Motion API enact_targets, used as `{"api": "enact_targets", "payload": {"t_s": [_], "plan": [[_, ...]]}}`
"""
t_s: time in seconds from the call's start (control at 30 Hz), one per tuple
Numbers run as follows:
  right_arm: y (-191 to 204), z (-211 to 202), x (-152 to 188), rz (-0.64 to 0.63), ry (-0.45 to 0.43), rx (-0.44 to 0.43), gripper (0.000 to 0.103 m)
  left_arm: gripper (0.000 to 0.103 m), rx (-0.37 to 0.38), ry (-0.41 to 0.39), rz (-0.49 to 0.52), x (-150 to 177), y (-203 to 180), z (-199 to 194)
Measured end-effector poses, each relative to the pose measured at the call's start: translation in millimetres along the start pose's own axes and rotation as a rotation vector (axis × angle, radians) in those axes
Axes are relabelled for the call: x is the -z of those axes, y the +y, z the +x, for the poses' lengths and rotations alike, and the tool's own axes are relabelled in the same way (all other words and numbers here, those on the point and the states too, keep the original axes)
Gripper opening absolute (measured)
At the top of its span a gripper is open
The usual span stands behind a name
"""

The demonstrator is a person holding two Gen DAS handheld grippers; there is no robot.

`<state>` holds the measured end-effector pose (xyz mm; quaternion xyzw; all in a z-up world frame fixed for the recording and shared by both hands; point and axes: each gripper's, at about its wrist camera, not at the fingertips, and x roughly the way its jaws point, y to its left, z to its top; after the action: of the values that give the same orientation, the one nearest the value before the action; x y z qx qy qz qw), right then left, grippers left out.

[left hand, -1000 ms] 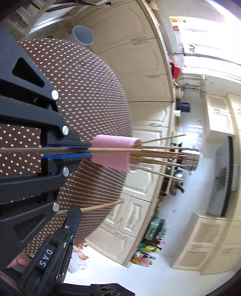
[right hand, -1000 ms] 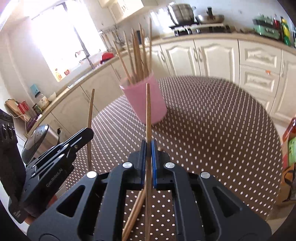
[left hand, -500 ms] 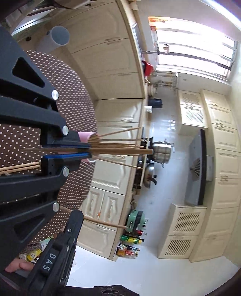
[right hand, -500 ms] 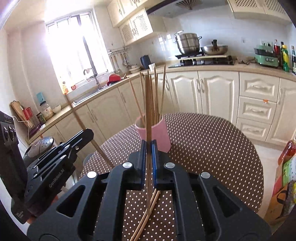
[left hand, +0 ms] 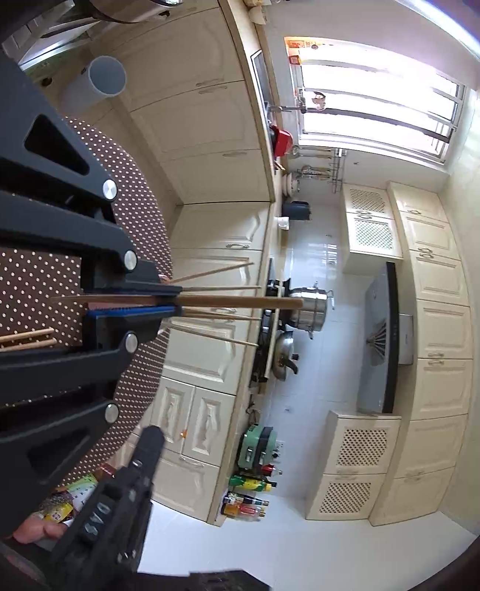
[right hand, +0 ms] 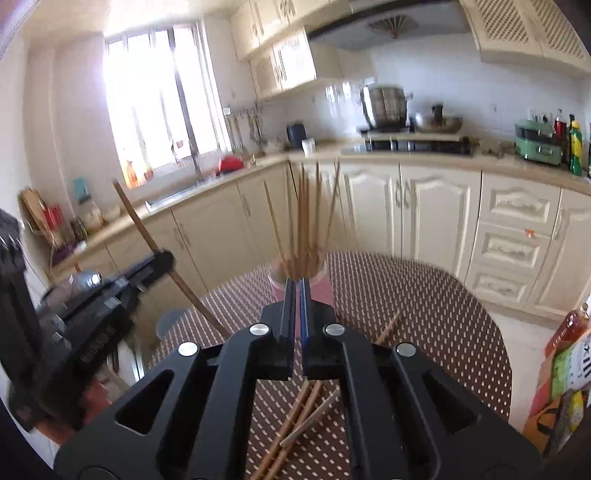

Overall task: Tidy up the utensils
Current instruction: 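Lift both chopsticks upright and carry them over the pink cup, then lower both chopsticks into the pink cup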

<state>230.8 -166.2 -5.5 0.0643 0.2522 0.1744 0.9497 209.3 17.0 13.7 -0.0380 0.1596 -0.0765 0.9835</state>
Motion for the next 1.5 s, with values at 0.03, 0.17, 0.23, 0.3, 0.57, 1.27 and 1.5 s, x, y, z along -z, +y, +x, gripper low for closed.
{"api": "enact_targets", "payload": {"t_s": [0.03, 0.17, 0.23, 0.3, 0.57, 1.27, 1.5], "plan": [[-5.8, 9.3, 4.0, 0.012, 0.045, -0.007, 0.004, 0.006, 0.002, 0.012, 0.001, 2.4, 1.1, 2.4], [-36.5, 45.1, 20.9, 0.13, 0.187, 0.073, 0.058, 0.006, 0.006, 0.072, -0.002, 15.0, 6.9, 16.9], [-51.2, 59.4, 28.3, 0.172, 0.2, 0.117, 0.075, 0.006, 0.001, 0.083, -0.002, 18.1, 9.8, 22.3], [-54.6, 70.2, 31.3, 0.151, 0.215, 0.182, 0.075, 0.006, 0.011, 0.089, 0.0, 16.4, 13.2, 26.2], [-54.5, 145.5, 53.3, 0.14, 0.462, 0.218, 0.036, 0.006, 0.02, 0.131, -0.017, 5.7, 23.2, 53.2], [-55.5, 67.1, -2.2, 0.215, 0.078, 0.092, 0.006, 0.006, -0.012, 0.101, -0.035, -12.0, 30.3, 72.7], [-35.7, 32.3, -50.4, 0.158, -0.181, 0.01, 0.006, 0.006, 0.004, 0.053, -0.046, -34.5, 26.5, 64.6]]}}
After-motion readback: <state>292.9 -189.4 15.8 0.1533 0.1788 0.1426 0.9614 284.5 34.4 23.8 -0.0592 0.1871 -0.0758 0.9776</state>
